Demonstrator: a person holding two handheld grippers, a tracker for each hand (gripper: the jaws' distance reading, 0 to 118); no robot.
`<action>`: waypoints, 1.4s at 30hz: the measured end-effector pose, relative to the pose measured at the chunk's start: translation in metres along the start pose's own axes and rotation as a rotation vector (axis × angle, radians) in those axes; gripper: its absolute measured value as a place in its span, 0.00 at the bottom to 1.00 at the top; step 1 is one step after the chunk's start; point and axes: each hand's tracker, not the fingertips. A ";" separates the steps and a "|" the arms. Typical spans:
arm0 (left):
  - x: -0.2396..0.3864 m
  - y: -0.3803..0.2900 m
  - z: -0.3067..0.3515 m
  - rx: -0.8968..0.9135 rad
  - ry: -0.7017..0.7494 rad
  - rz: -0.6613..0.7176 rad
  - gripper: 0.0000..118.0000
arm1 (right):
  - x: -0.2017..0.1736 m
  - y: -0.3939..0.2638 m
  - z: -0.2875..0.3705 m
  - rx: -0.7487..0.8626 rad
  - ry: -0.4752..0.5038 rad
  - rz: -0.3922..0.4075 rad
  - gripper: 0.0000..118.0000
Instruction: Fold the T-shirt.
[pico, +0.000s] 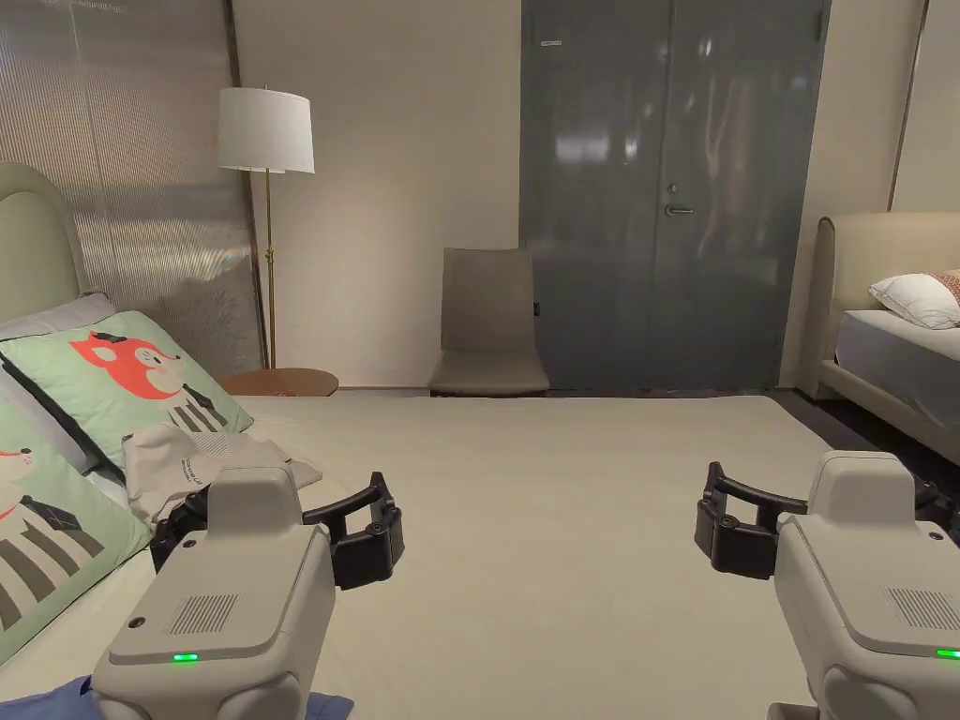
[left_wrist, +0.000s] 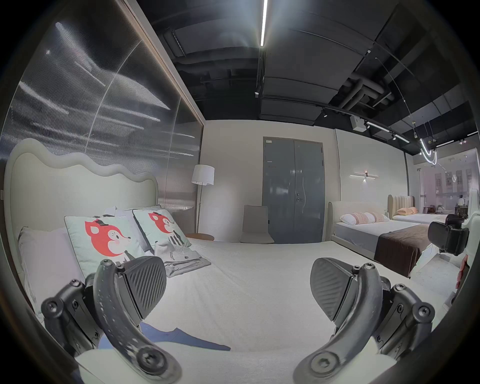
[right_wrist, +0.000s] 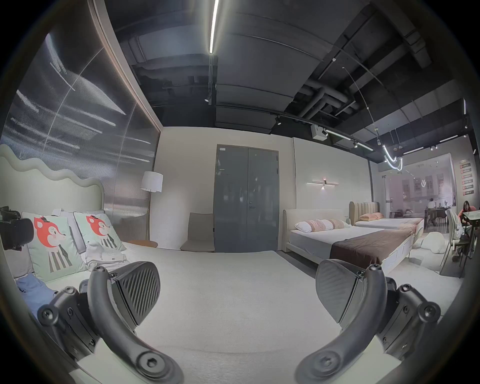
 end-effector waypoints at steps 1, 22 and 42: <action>0.000 0.000 0.000 0.001 0.000 0.000 0.94 | 0.000 0.000 0.000 0.000 0.002 -0.001 1.00; 0.000 0.005 0.005 0.012 -0.001 -0.001 0.94 | 0.000 0.004 0.005 0.012 -0.003 -0.004 1.00; 0.001 0.006 0.007 0.014 -0.005 -0.001 0.94 | 0.002 0.005 0.008 0.020 -0.010 -0.014 1.00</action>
